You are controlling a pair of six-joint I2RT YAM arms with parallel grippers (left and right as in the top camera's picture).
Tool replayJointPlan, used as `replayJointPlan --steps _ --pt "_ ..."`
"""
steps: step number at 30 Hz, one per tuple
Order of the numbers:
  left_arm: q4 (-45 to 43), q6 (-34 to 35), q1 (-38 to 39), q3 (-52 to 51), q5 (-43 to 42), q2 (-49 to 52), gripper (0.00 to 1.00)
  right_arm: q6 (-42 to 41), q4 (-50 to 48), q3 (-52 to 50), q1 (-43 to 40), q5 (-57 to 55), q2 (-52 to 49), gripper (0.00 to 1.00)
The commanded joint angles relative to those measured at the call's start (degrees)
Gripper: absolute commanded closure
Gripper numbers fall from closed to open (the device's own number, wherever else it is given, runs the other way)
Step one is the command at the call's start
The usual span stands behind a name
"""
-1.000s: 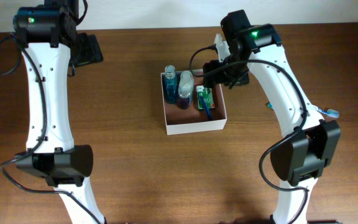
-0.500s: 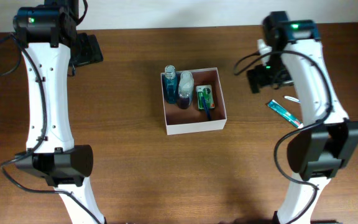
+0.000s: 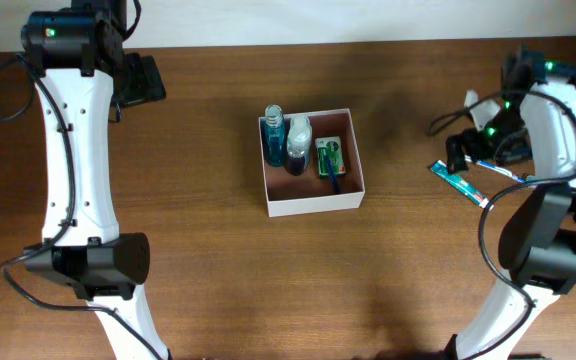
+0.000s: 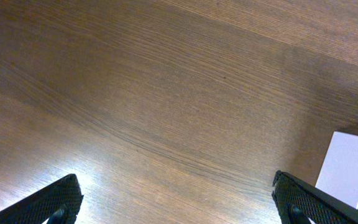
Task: Pack container
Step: 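Move the right gripper over the teal toothpaste tube and lower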
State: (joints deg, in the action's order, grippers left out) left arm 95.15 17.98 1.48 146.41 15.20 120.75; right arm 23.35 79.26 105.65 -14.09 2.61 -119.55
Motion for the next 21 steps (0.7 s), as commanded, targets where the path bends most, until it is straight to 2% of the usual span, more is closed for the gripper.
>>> replayJointPlan --steps 1,11,21 --pt "0.07 0.59 -0.11 -0.11 0.00 -0.44 0.01 7.43 -3.61 -7.08 0.20 3.08 0.11 0.00" --pt "0.07 0.59 -0.11 -0.11 0.00 -0.44 0.01 9.44 -15.78 -19.02 0.20 -5.92 0.11 0.00" --pt "0.07 0.61 -0.11 -0.13 0.00 -0.44 0.01 14.40 -22.88 -20.37 0.24 -7.74 0.11 0.00"
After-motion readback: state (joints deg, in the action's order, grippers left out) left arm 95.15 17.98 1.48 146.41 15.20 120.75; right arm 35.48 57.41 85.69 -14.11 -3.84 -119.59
